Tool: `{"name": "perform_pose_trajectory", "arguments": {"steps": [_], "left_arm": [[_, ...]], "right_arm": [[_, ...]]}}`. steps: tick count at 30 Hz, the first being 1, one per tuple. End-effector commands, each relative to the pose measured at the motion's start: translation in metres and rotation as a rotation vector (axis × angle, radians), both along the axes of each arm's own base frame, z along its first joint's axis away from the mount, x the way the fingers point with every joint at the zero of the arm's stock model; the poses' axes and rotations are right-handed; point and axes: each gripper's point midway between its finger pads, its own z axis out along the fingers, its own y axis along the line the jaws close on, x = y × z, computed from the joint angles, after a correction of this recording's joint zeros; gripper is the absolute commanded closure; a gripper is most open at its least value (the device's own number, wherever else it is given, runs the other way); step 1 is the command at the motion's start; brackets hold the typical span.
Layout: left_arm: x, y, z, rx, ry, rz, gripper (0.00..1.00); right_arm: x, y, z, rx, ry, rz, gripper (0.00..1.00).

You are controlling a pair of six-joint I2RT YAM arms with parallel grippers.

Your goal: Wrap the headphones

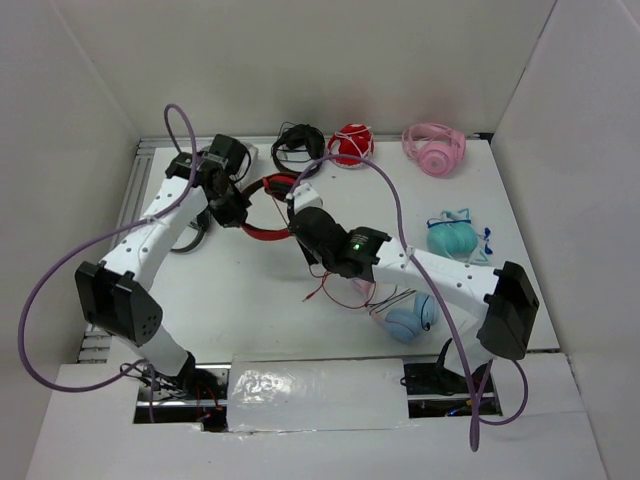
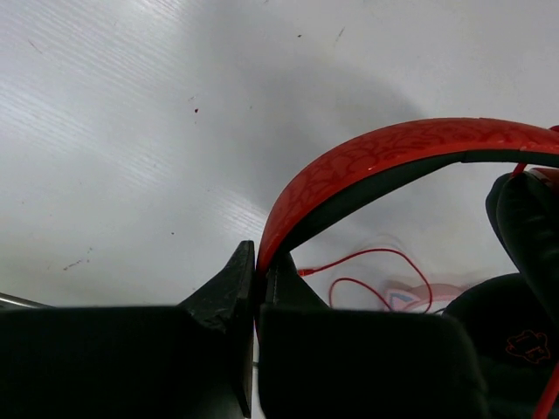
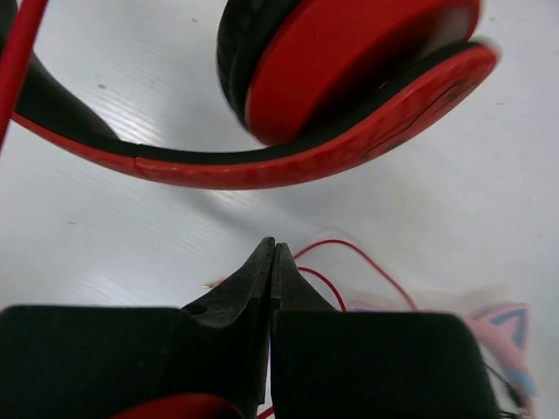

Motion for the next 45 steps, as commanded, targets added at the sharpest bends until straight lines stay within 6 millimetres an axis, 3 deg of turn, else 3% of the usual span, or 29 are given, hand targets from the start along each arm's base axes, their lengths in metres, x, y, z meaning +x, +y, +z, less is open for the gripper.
{"name": "perform_pose_trajectory", "arguments": {"steps": [1,5,6,8,9,11,12,16,19,20,21,23,24,25,27,28,29,30,35,38,39,41,42,44,45], "left_arm": [[0.037,0.027,0.038,-0.035,-0.226,0.271,1.00],[0.034,0.027,0.056,-0.075,-0.290,0.274,1.00],[0.035,0.026,0.061,-0.086,-0.312,0.257,1.00],[0.034,0.026,0.077,-0.110,-0.384,0.192,1.00],[0.041,0.024,0.088,-0.138,-0.437,0.178,1.00],[0.035,0.025,0.104,-0.167,-0.502,0.144,1.00],[0.037,0.023,0.114,-0.180,-0.546,0.120,1.00],[0.023,0.013,0.153,-0.235,-0.674,0.026,1.00],[0.013,0.008,0.168,-0.247,-0.728,-0.013,1.00],[0.007,0.009,0.173,-0.253,-0.744,-0.014,1.00],[0.005,0.009,0.176,-0.248,-0.754,-0.019,1.00],[-0.002,0.009,0.183,-0.256,-0.778,-0.020,1.00],[-0.006,0.011,0.187,-0.258,-0.789,-0.012,1.00],[-0.006,0.012,0.188,-0.255,-0.793,-0.009,1.00],[-0.008,0.011,0.189,-0.250,-0.796,-0.009,1.00],[-0.007,0.014,0.190,-0.242,-0.801,0.003,1.00],[-0.007,0.014,0.189,-0.241,-0.796,0.007,1.00],[-0.008,0.014,0.189,-0.240,-0.795,0.011,1.00],[-0.003,0.008,0.187,-0.240,-0.786,-0.005,1.00],[-0.005,0.006,0.190,-0.248,-0.794,-0.015,1.00],[-0.006,0.004,0.193,-0.259,-0.803,-0.030,1.00],[-0.007,0.001,0.200,-0.260,-0.826,-0.064,1.00],[-0.010,0.000,0.203,-0.260,-0.834,-0.076,1.00],[-0.013,-0.002,0.209,-0.265,-0.849,-0.103,1.00],[-0.013,-0.003,0.210,-0.262,-0.855,-0.120,1.00]], "right_arm": [[-0.029,0.032,0.046,0.261,0.024,0.052,0.99],[-0.028,0.037,0.036,0.263,0.036,0.048,0.99],[-0.025,0.032,0.023,0.239,0.037,0.023,0.99],[-0.021,0.026,0.017,0.245,0.015,-0.019,0.98],[-0.022,0.016,0.001,0.211,0.013,-0.023,0.97],[-0.017,0.016,-0.004,0.248,-0.001,-0.028,0.96],[-0.022,0.016,-0.016,0.246,0.030,0.011,0.95],[-0.004,0.022,-0.027,0.282,0.024,0.018,0.94],[0.016,0.020,-0.038,0.224,0.020,-0.046,0.93],[0.026,0.019,-0.032,0.213,-0.016,-0.096,0.91],[0.033,0.019,-0.046,0.186,-0.005,-0.132,0.89],[0.045,0.017,-0.057,0.155,-0.006,-0.226,0.80],[0.052,0.013,-0.061,0.150,-0.008,-0.286,0.69],[0.051,0.013,-0.062,0.149,-0.007,-0.285,0.68],[0.053,0.007,-0.064,0.161,-0.029,-0.347,0.56],[0.053,0.009,-0.062,0.185,-0.038,-0.347,0.40],[0.051,0.003,-0.060,0.208,-0.048,-0.375,0.16],[0.052,0.005,-0.055,0.237,-0.060,-0.375,0.12],[0.045,0.000,-0.044,0.304,-0.074,-0.359,0.11],[0.043,-0.003,-0.048,0.297,-0.092,-0.333,0.12],[0.039,-0.010,-0.059,0.249,-0.094,-0.303,0.13],[0.041,0.002,-0.053,0.320,-0.126,-0.244,0.13],[0.037,-0.003,-0.066,0.284,-0.134,-0.215,0.13],[0.041,0.004,-0.060,0.325,-0.183,-0.170,0.13],[0.037,0.003,-0.070,0.288,-0.186,-0.115,0.14]]}}
